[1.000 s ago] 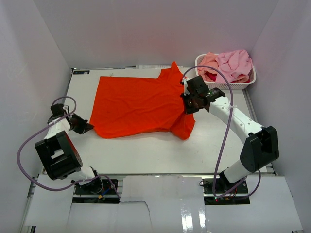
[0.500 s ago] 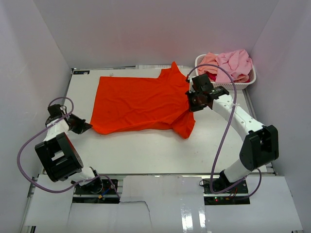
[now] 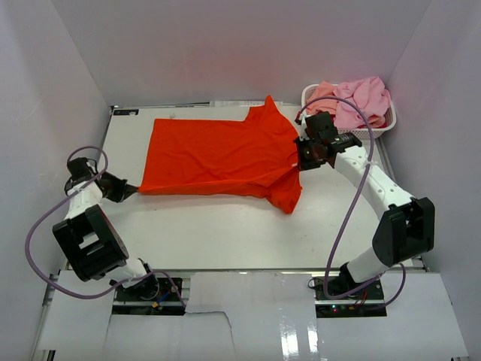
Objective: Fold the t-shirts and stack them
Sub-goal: Fold the flattened tshirt in 1/3 of the way
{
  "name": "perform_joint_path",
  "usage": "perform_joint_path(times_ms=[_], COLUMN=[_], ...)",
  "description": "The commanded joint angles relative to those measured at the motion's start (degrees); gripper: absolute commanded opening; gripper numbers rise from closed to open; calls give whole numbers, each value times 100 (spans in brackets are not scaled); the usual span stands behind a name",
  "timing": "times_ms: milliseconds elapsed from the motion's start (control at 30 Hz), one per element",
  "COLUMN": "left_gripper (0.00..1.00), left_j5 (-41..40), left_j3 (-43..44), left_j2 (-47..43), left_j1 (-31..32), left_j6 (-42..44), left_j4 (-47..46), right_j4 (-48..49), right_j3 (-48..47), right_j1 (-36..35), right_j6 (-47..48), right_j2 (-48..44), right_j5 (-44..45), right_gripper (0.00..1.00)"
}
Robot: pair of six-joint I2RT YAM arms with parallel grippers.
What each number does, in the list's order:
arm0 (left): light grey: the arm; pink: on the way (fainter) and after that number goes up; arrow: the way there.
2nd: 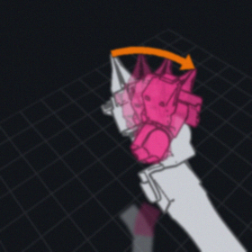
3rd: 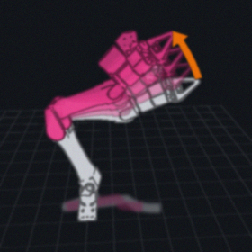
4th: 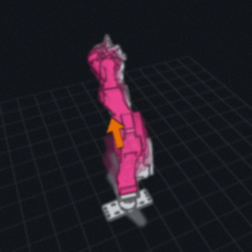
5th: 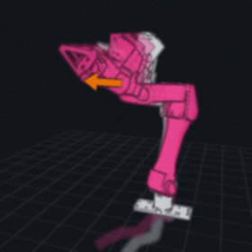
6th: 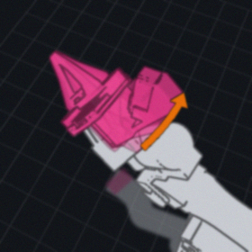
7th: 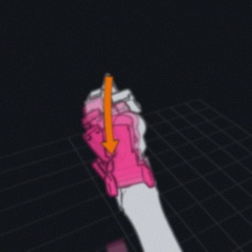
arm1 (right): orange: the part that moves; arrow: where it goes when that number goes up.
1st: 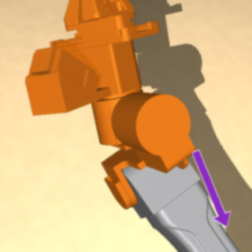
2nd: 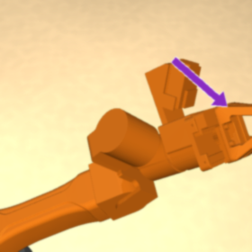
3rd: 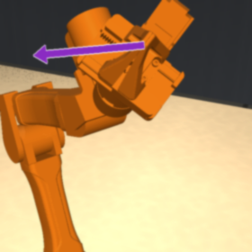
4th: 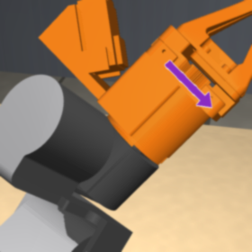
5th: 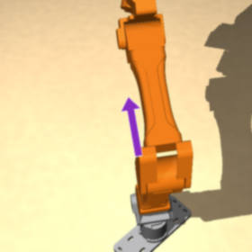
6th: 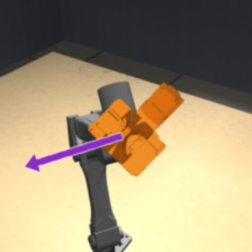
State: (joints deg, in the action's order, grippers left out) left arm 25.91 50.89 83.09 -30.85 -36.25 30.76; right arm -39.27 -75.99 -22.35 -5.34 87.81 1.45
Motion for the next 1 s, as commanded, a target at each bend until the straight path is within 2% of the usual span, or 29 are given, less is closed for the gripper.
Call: perform_joint_path(times_ms=[0, 500, 700, 967], left_gripper=[0, 0, 0, 0], left_j5=[107, -7, 230, 186], left_j3=[342, 1177, 1493, 1810], left_j2=[23, 734, 1156, 1315], left_j1=[-61, -140, -140, -114], left_j6=[-58, -40, -14, 118], left_j4=[-141, -106, -106, -97], right_j4=[24, -2, 42, 121], right_j3=[-110, -268, -285, -470], right_j1=[38, 64, 64, 64], right_j6=[69, 77, 104, 104], right_j2=[-229, -18, 96, 324], right_j5=[-40, -84, -295, -382], right_gripper=[8, 8, 8, 8])
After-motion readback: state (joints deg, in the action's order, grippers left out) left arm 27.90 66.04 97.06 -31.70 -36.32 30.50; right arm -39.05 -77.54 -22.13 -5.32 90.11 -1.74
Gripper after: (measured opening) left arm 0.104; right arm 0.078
